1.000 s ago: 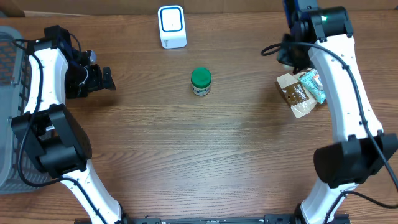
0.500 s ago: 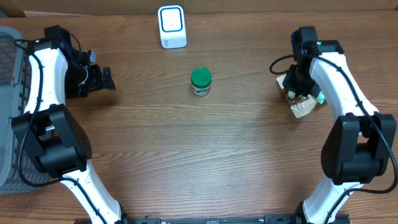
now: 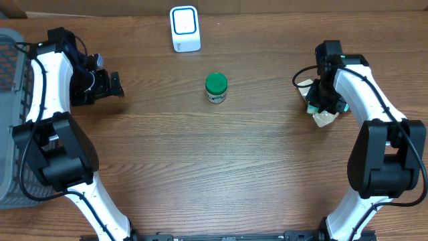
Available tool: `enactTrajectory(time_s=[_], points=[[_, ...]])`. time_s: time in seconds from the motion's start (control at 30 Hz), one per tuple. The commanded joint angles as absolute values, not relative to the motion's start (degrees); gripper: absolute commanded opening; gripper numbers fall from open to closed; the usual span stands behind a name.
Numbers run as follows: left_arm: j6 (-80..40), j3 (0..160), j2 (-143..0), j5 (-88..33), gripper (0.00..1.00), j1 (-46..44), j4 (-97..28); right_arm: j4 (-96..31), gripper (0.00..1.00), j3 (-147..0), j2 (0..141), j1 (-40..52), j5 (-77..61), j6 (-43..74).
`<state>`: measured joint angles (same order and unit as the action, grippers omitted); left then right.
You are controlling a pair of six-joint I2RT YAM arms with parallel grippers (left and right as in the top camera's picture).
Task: Scan the item barcode
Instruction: 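Lower the teal packet onto the pile and open the right gripper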
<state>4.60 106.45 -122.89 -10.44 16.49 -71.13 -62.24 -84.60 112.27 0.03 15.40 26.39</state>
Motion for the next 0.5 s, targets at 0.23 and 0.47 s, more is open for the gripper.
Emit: enactTrajectory(time_s=[0.23,0.47], points=[[4.71,106.98,-122.13,-10.46,0.99,16.43,-71.11,-65.12,0.52,-86.63,111.96,-0.08,15.73,26.57],[4.71,106.98,-122.13,-10.46,1.00,16.43,-71.11,-74.37,0.55,-96.86,111.87,0.12,14.26,25.61]])
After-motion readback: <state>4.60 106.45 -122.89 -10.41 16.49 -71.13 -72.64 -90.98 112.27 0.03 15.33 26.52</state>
